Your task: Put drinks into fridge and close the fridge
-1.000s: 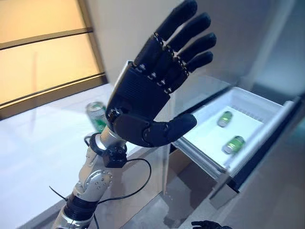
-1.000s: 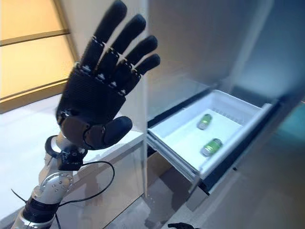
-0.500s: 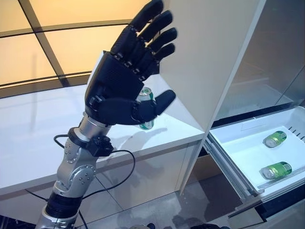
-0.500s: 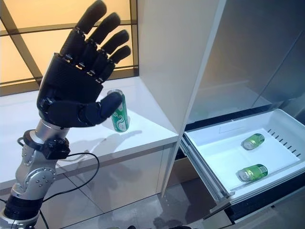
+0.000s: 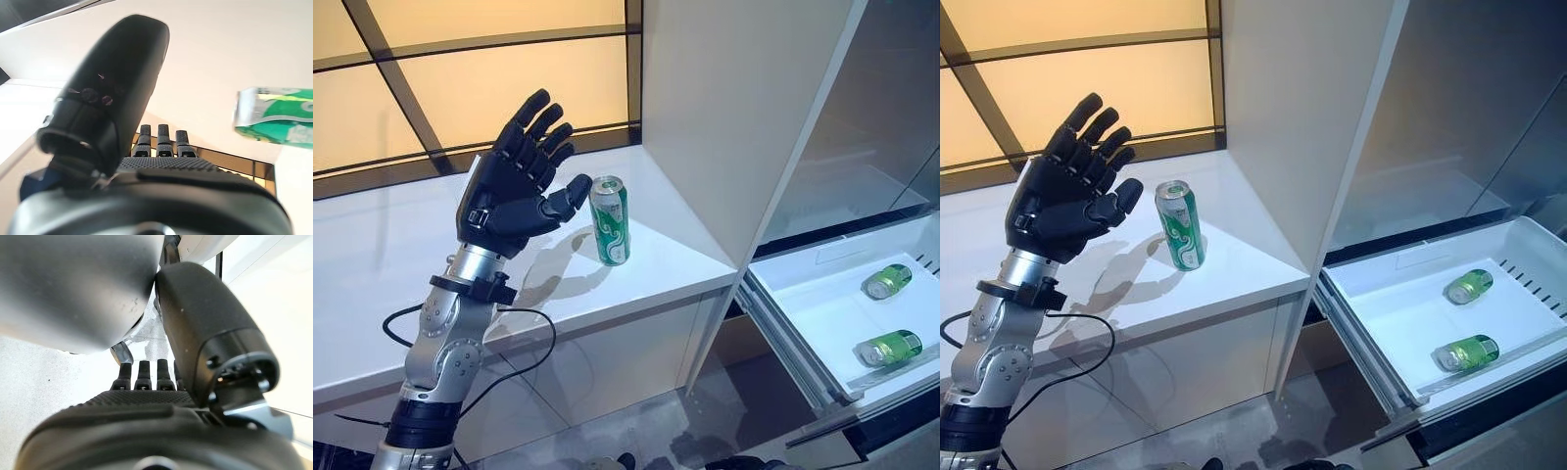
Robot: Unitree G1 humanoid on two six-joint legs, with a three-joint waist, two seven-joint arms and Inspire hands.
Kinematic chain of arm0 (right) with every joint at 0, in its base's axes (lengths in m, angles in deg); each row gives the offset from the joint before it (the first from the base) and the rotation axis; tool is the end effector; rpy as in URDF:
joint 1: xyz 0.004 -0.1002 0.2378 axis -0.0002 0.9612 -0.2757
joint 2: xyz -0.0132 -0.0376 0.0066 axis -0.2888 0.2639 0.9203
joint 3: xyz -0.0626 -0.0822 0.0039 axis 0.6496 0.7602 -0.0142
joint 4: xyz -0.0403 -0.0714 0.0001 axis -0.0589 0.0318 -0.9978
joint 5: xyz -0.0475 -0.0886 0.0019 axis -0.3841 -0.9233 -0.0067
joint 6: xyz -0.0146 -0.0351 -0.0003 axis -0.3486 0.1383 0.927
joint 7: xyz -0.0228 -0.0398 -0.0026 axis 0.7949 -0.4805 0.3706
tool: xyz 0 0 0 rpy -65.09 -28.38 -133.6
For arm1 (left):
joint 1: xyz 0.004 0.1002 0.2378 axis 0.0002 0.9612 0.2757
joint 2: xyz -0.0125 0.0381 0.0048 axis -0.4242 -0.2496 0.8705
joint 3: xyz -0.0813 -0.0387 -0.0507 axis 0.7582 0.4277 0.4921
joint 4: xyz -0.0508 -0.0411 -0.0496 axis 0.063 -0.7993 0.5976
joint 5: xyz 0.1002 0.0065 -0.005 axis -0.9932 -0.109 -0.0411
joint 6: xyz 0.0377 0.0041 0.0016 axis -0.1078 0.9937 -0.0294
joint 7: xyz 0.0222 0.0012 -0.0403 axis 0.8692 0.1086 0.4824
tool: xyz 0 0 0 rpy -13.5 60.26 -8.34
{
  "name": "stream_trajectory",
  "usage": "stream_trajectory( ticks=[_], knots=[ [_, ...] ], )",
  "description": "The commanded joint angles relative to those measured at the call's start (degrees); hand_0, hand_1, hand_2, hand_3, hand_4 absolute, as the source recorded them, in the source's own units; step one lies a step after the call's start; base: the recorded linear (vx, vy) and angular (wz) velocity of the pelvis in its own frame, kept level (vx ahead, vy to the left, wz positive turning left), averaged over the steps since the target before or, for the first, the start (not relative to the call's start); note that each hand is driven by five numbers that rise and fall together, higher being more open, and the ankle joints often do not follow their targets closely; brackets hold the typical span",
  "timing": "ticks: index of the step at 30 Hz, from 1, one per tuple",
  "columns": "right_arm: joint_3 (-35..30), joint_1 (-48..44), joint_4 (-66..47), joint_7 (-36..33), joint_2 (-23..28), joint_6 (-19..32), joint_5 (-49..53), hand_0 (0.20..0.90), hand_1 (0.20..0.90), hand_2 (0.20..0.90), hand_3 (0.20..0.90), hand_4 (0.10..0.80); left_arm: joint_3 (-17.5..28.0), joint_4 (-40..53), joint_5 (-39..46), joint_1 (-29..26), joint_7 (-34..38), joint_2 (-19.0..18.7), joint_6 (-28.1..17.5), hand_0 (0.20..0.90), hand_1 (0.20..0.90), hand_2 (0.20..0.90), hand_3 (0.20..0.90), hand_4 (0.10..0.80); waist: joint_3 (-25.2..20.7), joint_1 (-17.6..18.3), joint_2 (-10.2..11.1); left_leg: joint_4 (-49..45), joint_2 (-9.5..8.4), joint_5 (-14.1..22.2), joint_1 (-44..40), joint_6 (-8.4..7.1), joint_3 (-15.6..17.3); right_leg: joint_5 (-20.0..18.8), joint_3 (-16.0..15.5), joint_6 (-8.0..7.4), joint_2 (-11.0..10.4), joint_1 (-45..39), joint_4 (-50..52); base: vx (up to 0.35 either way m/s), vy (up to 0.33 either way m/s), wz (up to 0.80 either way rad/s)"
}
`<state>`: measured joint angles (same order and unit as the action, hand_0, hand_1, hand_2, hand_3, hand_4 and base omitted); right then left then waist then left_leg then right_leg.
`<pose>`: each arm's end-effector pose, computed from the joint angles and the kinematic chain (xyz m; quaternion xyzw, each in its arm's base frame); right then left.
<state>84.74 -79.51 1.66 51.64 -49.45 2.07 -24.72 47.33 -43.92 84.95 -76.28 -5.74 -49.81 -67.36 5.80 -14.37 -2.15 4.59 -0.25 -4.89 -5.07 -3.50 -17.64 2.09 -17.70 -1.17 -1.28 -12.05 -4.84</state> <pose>0.0955 -0.2140 -0.1139 -0.1217 0.6238 0.1771 0.7515 0.2282 0.2318 0.1562 -0.1247 -0.2282 -0.1727 0.9500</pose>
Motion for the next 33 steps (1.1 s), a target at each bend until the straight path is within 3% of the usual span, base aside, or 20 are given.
stream_trajectory(
  ticks=[1,20,33],
  knots=[
    [2.26,-0.57,-0.62,2.73,2.72,-0.75,-3.74,0.900,0.900,0.900,0.900,0.800,4.55,-0.74,-1.72,-4.07,0.35,-2.80,-2.01,0.900,0.900,0.900,0.900,0.800,-1.91,2.65,0.69,-2.08,-0.75,2.25,0.87,0.04,6.56,3.03,3.47,1.49,0.51,1.59,4.68,0.045,0.064,-0.09],
    [-0.17,0.96,-0.61,4.19,3.95,0.08,-7.58,0.900,0.900,0.900,0.900,0.800,5.32,-7.42,-5.56,-5.92,-1.02,-5.47,3.03,0.900,0.900,0.900,0.900,0.800,-2.48,6.37,-0.26,-1.95,-1.07,3.45,-1.31,0.94,10.86,2.27,6.73,0.51,-0.16,1.19,4.24,0.038,0.040,-0.12],
    [-0.80,1.90,-0.52,4.52,3.83,0.26,-8.19,0.900,0.900,0.900,0.900,0.800,6.28,-10.02,-10.44,-5.09,1.30,-6.90,1.82,0.900,0.900,0.900,0.900,0.800,-2.52,7.02,-0.36,-2.06,-1.49,4.17,-2.33,1.74,11.47,2.43,7.30,0.43,-0.37,0.97,4.74,0.033,0.013,-0.04]
  ],
)
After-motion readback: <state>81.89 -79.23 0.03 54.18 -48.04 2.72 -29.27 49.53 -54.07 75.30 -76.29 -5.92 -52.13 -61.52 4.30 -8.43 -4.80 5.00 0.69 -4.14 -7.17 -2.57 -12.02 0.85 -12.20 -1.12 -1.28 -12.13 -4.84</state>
